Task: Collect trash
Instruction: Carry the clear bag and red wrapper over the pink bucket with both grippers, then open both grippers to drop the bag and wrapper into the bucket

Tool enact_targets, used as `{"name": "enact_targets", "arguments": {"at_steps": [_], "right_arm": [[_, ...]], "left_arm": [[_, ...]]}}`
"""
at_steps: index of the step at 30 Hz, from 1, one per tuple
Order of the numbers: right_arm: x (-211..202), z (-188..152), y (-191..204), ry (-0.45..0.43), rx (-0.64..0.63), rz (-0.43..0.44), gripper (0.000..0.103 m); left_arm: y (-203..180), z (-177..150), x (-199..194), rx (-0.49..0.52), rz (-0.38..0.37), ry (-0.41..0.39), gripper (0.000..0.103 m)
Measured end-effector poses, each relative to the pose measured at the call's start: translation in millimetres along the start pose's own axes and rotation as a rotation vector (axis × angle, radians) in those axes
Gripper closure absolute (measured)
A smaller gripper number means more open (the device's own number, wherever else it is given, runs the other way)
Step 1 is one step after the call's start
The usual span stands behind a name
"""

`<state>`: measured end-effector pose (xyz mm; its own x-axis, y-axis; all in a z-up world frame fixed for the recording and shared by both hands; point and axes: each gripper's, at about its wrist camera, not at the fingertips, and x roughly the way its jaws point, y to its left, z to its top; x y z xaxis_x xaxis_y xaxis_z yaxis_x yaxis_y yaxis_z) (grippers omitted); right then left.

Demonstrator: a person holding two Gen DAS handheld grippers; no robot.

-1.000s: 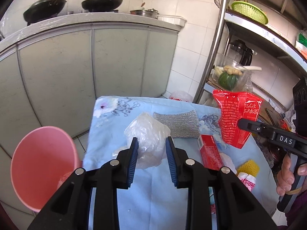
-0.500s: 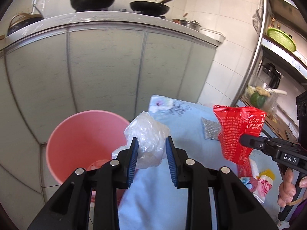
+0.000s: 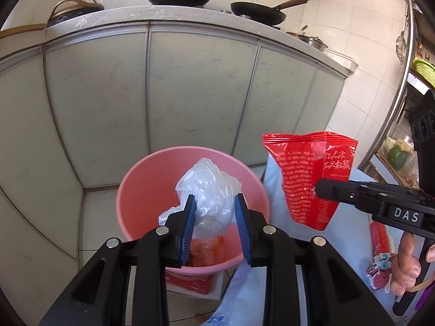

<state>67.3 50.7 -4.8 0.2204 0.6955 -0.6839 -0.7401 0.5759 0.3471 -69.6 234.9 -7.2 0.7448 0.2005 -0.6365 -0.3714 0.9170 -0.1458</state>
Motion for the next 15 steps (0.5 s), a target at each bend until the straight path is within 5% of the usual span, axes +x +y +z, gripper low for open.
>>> {"name": "enact_targets", "arguments": {"at_steps": [15], "right_arm": [[71.9, 14.3, -10.2, 0.092, 0.101, 0.000, 0.100]], "left_arm": [[18.7, -7.4, 52.9, -0.023, 0.078, 0.091, 0.073]]}}
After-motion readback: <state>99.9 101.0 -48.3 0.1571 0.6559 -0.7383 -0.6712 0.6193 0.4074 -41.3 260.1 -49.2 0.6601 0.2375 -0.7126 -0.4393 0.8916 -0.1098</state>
